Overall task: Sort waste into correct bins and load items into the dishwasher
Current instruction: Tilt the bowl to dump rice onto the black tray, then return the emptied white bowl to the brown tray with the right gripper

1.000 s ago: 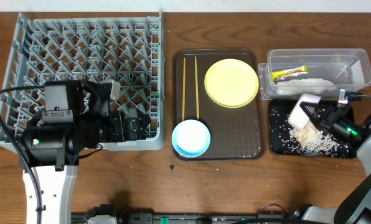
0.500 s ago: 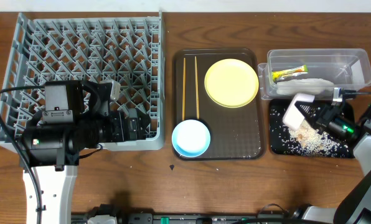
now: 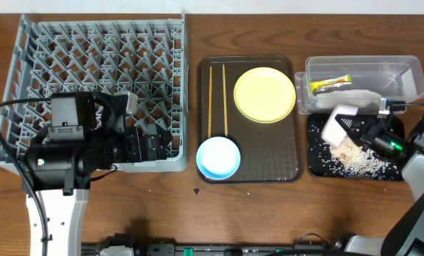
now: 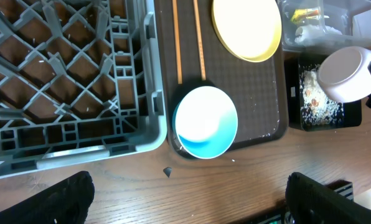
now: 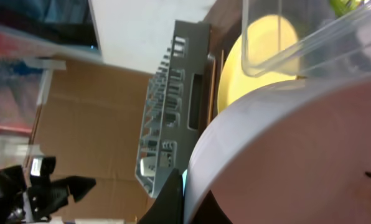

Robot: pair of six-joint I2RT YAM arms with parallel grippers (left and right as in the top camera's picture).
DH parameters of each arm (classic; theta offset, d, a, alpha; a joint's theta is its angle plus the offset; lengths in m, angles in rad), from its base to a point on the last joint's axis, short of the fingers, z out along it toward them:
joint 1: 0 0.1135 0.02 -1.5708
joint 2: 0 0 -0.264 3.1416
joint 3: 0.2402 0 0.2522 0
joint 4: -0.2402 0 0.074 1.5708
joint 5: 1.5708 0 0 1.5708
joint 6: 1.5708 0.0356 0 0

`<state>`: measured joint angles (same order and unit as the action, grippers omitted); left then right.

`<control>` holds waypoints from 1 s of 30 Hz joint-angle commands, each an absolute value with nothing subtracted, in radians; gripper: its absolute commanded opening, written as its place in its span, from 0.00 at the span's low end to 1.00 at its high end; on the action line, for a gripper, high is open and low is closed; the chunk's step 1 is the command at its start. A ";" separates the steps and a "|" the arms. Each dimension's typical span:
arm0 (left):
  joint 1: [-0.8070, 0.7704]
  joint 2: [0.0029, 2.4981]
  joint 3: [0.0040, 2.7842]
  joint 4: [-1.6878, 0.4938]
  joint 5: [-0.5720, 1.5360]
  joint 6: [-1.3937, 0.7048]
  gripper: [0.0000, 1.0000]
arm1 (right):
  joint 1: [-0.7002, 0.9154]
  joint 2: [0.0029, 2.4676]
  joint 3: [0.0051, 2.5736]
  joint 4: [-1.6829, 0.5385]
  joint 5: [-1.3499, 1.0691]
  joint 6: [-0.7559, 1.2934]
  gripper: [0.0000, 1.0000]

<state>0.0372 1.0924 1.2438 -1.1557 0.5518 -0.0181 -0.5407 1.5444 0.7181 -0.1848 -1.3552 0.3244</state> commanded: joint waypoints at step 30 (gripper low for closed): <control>0.033 1.095 1.259 -1.159 0.568 0.000 0.99 | -0.505 1.542 0.723 -0.172 -1.304 0.422 0.01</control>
